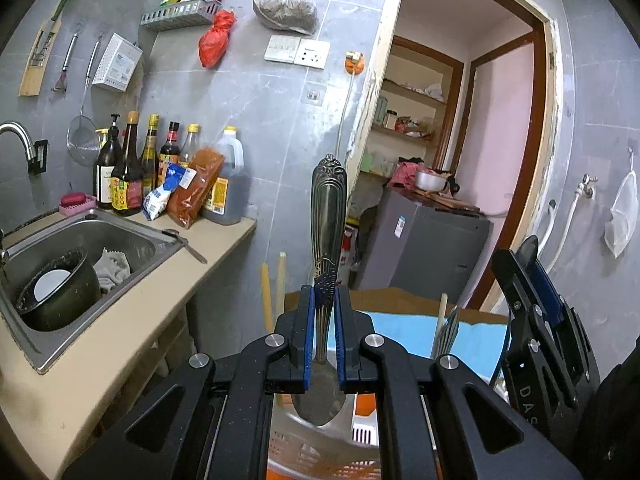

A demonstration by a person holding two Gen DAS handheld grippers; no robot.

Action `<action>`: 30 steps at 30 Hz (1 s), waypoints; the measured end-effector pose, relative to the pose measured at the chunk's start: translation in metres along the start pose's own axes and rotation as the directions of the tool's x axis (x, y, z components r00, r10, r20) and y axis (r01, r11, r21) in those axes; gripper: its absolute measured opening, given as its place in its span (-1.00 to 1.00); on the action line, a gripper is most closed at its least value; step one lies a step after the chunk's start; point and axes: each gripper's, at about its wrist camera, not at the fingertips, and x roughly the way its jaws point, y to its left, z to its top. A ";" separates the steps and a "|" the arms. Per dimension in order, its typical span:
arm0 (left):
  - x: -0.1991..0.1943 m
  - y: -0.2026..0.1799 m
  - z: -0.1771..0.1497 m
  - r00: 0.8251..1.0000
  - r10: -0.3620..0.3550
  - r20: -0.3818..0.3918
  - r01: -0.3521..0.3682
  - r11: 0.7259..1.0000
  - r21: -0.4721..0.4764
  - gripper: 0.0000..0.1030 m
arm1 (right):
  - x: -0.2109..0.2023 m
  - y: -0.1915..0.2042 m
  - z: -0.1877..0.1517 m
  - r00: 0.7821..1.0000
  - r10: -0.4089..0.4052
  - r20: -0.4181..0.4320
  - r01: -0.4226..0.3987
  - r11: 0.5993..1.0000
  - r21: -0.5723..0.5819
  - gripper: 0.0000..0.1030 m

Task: Organize utensils
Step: 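Open both grippers to drop the spoons into the caddy, then move both open grippers back to the knife and spoon on the blanket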

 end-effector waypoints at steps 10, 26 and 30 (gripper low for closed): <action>0.011 0.002 -0.016 0.995 0.028 -0.097 -0.027 1.000 0.013 -0.86 | -0.002 -0.008 -0.013 0.997 0.003 -0.078 -0.002 1.000 0.019 -0.37; -0.016 -0.013 -0.015 0.996 0.029 -0.081 -0.031 0.999 -0.021 -0.09 | -0.025 -0.046 0.021 0.982 0.030 -0.186 -0.006 0.991 0.130 0.25; -0.030 -0.037 -0.006 0.999 0.031 -0.006 -0.031 0.999 -0.020 0.43 | -0.035 -0.072 0.037 0.977 0.016 -0.215 0.016 0.989 0.145 0.77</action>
